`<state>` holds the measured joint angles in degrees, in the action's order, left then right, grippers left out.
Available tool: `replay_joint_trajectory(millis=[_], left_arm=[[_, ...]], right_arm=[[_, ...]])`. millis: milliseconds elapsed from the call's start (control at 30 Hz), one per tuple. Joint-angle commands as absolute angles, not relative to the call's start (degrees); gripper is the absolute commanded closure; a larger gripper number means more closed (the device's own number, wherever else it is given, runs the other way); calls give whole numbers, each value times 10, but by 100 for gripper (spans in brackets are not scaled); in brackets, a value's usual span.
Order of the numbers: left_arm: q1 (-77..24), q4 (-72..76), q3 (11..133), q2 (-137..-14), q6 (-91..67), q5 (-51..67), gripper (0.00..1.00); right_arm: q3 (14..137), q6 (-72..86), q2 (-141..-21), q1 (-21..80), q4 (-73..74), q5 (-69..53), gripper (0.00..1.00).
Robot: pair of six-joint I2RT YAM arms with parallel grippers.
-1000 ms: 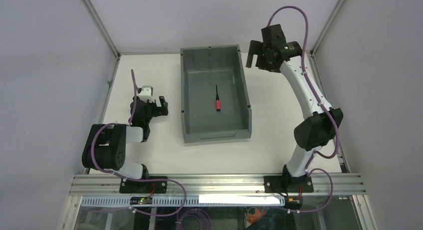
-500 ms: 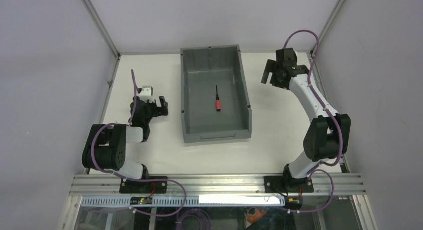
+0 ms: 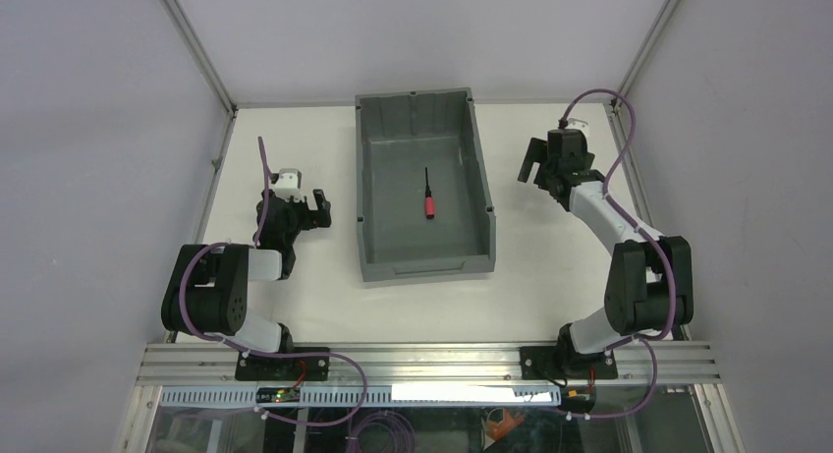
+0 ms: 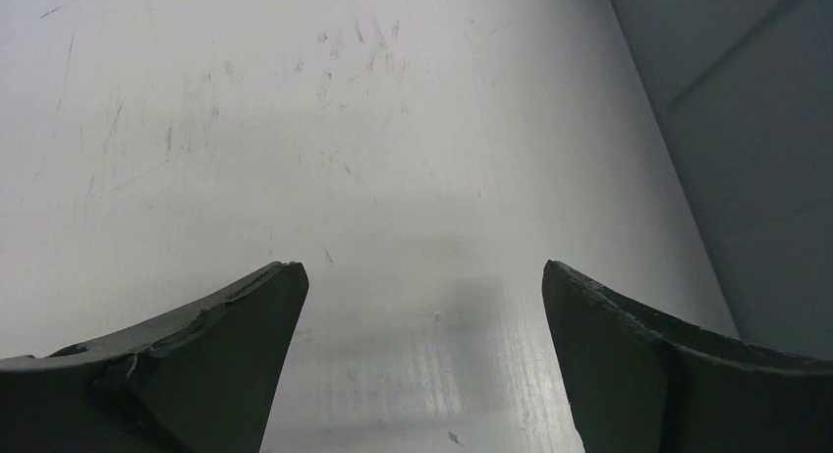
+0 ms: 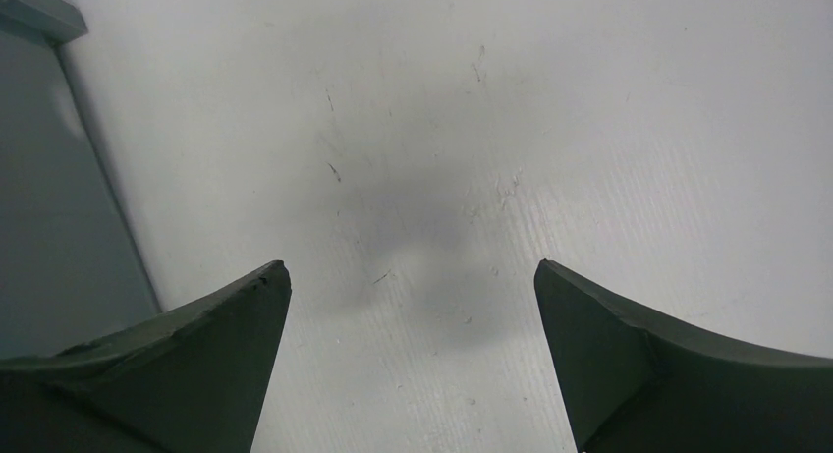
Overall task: Put the screwdriver in the bin
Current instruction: Reset both arms
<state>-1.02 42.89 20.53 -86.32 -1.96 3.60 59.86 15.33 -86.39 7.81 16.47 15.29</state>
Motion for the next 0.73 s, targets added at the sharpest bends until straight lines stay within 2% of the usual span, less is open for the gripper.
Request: replay_joint_trajectory(millis=[0, 700], left_arm=[[-6, 472, 214, -863, -13, 50, 1], [-6, 472, 214, -863, -13, 50, 1]], right_arm=[[568, 143, -831, 74, 53, 166, 1], [567, 125, -851, 74, 51, 110, 1]])
